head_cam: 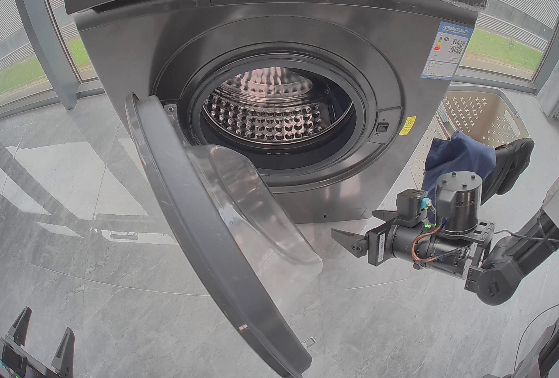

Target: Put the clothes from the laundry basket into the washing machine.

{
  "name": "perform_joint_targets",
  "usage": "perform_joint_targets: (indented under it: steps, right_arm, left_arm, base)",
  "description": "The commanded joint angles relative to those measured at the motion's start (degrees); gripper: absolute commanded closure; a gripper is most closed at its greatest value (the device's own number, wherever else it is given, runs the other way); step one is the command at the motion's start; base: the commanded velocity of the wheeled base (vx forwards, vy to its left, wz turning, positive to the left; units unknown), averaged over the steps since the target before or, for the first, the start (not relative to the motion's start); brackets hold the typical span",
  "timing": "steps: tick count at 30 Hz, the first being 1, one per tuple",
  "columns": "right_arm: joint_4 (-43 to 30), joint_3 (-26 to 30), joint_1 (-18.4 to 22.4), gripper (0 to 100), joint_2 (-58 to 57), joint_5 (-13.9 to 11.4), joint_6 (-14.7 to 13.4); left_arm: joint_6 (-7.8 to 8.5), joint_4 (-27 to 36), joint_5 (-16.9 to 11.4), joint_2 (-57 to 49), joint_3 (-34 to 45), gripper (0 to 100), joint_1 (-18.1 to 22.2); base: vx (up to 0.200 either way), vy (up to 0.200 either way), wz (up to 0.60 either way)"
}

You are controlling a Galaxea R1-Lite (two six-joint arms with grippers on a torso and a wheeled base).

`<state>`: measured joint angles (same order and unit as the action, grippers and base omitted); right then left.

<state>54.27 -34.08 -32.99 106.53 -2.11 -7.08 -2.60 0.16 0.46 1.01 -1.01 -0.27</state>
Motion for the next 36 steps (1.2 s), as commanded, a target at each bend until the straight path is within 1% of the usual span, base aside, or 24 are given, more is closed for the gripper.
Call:
perform_joint_targets:
  steps: [1, 6, 9, 13, 14, 15, 17, 19, 26, 28, 32, 36]
  right_arm:
    - [1.5, -0.7, -0.9, 0, 4.6, 0.0, -0.2]
    - [3.4, 0.2, -3.2, 0, 5.4, 0.0, -0.2]
    - [3.7, 1.6, -6.5, 0, 5.1, 0.1, -0.3]
    - [4.4, 2.2, -7.4, 0, 4.8, 0.2, -0.4]
    - [5.4, 2.2, -7.4, 0, 5.1, 1.2, -0.6]
    - [5.8, 2.0, -7.2, 0, 5.3, 1.6, -0.7]
    - [6.7, 1.6, -6.8, 0, 5.4, 1.6, -0.8]
    - [7.1, 1.4, -6.7, 0, 5.7, 1.6, -0.8]
    - [9.7, -2.1, -7.4, 0, 11.7, 1.6, -0.8]
    - [9.9, -3.0, -7.6, 0, 12.5, 1.5, -0.8]
    - [10.0, -5.2, -9.5, 0, 14.1, 1.5, -1.0]
    - [10.0, -8.1, -11.0, 0, 16.0, 1.6, -2.2]
  left_arm:
    - [-0.04, 0.0, 0.0, -0.6, 0.8, 0, 0.0]
    - [-0.04, 0.0, 0.1, -0.6, 0.8, 0, 0.0]
    - [-0.04, 0.0, 0.1, -0.6, 0.8, 0, 0.0]
    - [-0.04, 0.0, 0.0, -0.6, 0.8, 0, 0.0]
    - [-0.04, 0.0, 0.1, -0.6, 0.8, 0, 0.0]
    - [-0.04, 0.0, 0.0, -0.6, 0.8, 0, 0.0]
    - [-0.04, 0.0, 0.1, -0.6, 0.8, 0, 0.0]
    - [-0.04, 0.0, 0.1, -0.6, 0.8, 0, 0.0]
    - [-0.04, 0.0, 0.1, -0.6, 0.8, 0, 0.0]
    - [-0.04, 0.0, 0.0, -0.6, 0.8, 0, 0.0]
    - [-0.04, 0.0, 0.0, -0.6, 0.8, 0, 0.0]
    - [-0.04, 0.0, 0.1, -0.6, 0.8, 0, 0.0]
  base:
    - [0.000, 0.000, 0.00]
    - [0.000, 0.000, 0.00]
    - [0.000, 0.000, 0.00]
    - [0.000, 0.000, 0.00]
    - [0.000, 0.000, 0.00]
    - [0.000, 0.000, 0.00]
    - [0.000, 0.000, 0.00]
    - [-0.200, 0.000, 0.00]
    - [-0.200, 0.000, 0.00]
    - [0.000, 0.000, 0.00]
    - [0.000, 0.000, 0.00]
    - [0.000, 0.000, 0.00]
